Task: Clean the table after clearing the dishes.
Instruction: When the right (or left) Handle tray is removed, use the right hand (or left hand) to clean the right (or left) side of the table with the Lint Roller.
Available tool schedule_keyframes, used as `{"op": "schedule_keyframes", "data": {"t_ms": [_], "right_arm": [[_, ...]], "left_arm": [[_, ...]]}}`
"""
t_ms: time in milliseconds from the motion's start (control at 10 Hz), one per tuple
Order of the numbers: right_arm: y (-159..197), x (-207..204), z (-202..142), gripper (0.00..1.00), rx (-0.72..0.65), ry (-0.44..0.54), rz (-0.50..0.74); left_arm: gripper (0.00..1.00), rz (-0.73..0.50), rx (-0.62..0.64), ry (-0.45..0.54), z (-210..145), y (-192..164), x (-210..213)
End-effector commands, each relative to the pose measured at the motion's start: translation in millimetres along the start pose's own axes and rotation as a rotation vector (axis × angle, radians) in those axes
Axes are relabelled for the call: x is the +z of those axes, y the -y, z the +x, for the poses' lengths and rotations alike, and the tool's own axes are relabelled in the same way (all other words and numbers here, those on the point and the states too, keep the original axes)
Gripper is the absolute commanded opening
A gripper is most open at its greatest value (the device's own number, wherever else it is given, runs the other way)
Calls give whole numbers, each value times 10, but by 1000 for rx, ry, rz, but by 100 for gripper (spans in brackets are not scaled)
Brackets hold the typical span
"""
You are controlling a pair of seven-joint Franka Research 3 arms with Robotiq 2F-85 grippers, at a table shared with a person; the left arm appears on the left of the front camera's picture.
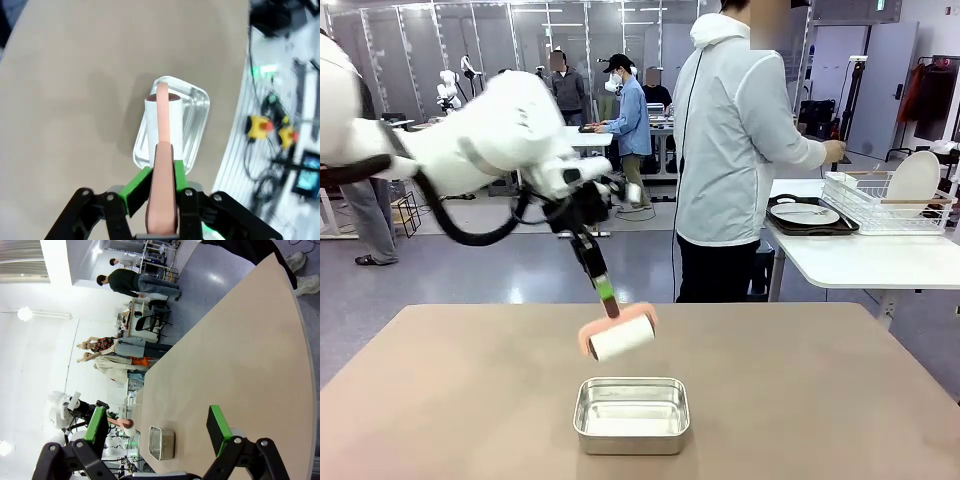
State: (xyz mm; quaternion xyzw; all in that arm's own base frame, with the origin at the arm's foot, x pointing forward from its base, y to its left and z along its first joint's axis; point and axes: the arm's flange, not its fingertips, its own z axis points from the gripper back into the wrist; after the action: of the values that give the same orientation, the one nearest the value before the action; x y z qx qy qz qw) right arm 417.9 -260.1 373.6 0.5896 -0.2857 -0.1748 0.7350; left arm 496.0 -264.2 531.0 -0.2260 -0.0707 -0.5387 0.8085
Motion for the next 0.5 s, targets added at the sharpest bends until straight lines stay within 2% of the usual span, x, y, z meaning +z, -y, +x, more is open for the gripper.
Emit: {"op": "schedule_keyframes", "data": {"t_ms": [0,100,200,300,400], "right_arm": [[-28,3,-21,100,9,-12,3],[-28,3,-21,100,9,-12,3],[-28,3,-21,100,9,-12,3],[-28,3,-21,100,9,-12,3],[-28,3,-21,100,9,-12,3]], "left_arm": [[0,121,241,258,-711,24,64],[0,139,353,383,-967,-82,90],[0,139,418,426,-1141,-190,49],[0,132,437,449,-1246,-289,22],[0,140,337,455,-1251,-315,5]]}}
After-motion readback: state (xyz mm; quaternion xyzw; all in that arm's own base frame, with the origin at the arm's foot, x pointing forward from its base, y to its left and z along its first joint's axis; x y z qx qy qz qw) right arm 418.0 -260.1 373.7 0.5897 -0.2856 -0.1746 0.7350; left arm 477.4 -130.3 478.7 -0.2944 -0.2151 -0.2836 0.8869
